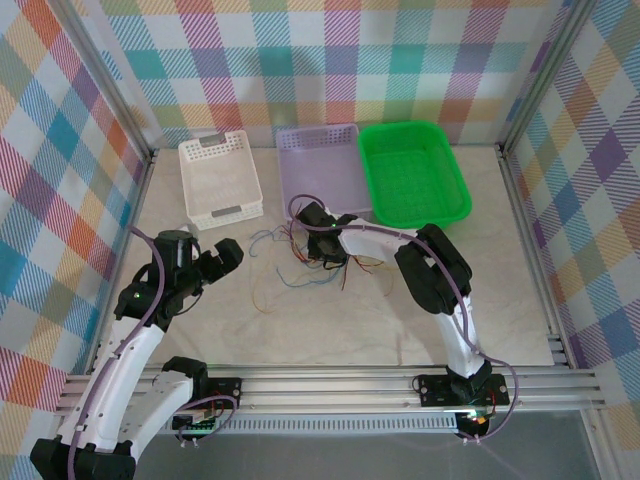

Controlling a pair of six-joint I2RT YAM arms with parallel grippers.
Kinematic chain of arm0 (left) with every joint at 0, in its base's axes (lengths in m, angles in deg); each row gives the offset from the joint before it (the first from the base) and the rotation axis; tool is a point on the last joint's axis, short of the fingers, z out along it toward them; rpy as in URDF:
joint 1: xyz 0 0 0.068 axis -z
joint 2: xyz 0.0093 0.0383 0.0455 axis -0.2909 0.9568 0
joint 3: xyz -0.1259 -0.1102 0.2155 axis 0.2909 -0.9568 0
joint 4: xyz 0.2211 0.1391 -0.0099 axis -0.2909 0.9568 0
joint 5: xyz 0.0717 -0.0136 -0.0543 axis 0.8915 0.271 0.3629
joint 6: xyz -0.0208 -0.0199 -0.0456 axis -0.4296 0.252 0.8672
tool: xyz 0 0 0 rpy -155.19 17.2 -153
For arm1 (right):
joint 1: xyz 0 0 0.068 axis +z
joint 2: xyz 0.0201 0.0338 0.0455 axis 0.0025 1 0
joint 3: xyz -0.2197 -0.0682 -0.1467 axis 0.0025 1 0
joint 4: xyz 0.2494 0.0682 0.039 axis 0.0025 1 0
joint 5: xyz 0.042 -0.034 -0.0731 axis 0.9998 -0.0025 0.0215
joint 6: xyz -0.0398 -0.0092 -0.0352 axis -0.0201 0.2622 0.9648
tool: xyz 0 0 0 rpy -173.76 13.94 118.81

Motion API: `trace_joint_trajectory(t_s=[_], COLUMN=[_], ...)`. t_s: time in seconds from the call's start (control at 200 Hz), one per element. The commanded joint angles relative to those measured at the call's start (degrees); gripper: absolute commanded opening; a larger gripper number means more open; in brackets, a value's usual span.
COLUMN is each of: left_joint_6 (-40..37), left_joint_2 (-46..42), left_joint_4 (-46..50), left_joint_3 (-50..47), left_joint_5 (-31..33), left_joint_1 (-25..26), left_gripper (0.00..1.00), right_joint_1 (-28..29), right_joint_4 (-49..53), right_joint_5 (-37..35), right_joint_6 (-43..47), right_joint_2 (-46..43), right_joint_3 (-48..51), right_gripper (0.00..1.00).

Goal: Untangle the cables

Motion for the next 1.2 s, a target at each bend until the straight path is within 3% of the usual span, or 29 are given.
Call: trace_joint_trajectory(t_s=[0.0, 0.505, 0.78, 0.92, 1.2], left_joint_6=[-1.09, -1.45, -1.49, 0.93, 5.93], left_joint_2=[-0.28, -0.02, 0.2, 1.76, 6.64], left_joint_4=[1.34, 1.69, 1.78, 1.25, -1.72], left_joint_3=[1.48, 1.52, 1.61, 1.47, 0.15], left_joint_5=[0.9, 2.0, 1.41, -2.83, -5.79], left_joint_1=[1.26, 2.47, 3.09, 4.36, 12.61], left_gripper=[1.0, 1.0, 1.0, 1.0, 0.97], right_joint_1=[-1.16, -1.16, -1.06, -1.12, -0.65], right_joint_4=[1.17, 0.41, -4.02, -5.71, -11.13], right_joint_5=[-1.72, 0.36, 2.66, 3.56, 5.73], right_joint_6=[-0.43, 1.26, -0.8, -1.15, -2.12], right_joint_2=[3.75, 5.18, -0.13, -2.94, -10.98], right_joint_3=[-0.22, 0.29, 8.11, 10.53, 16.43], right_gripper=[0.37, 0.14, 0.0, 0.0, 0.0])
